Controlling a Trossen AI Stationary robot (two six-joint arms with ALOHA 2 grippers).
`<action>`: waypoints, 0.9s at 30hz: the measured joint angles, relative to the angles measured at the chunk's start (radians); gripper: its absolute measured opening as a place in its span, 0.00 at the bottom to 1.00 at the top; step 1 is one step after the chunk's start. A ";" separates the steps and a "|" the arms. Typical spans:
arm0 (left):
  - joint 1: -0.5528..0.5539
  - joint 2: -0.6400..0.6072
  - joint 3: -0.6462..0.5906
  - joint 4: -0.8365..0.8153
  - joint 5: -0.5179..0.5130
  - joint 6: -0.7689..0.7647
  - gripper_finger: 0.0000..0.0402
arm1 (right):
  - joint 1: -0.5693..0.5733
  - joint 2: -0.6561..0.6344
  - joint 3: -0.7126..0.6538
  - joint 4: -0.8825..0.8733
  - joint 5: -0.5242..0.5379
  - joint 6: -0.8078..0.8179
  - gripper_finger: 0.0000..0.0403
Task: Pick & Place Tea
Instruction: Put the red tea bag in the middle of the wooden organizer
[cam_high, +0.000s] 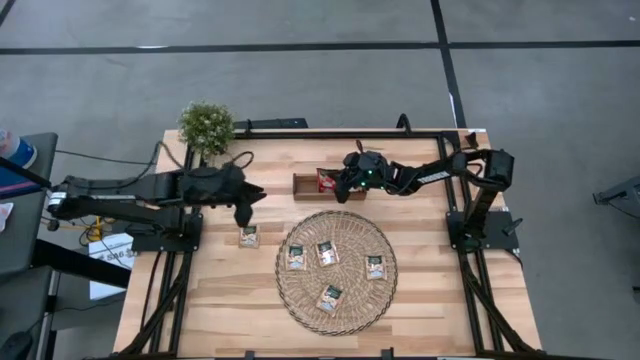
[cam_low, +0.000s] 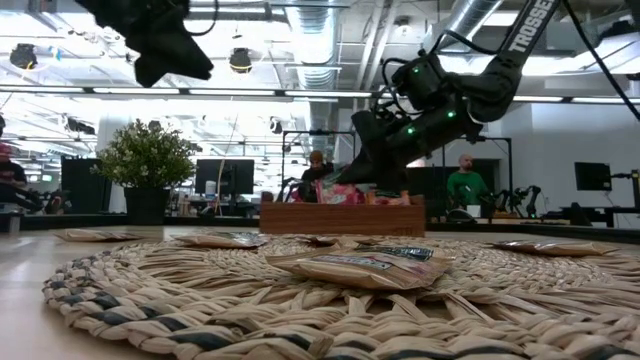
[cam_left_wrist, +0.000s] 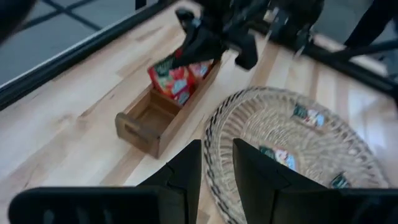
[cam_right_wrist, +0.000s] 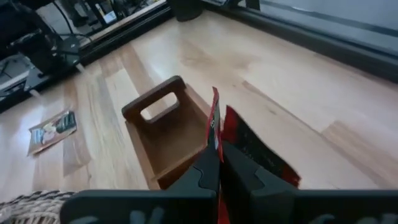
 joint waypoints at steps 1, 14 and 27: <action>0.000 -0.027 -0.016 0.012 0.000 -0.001 0.21 | 0.000 0.001 0.001 -0.009 0.000 0.000 0.00; -0.001 -0.145 -0.052 0.033 0.000 0.032 0.21 | 0.014 -0.014 0.005 -0.037 0.078 -0.011 0.00; -0.001 -0.126 -0.052 0.026 0.002 0.065 0.21 | 0.020 -0.014 0.005 -0.060 0.080 -0.034 0.00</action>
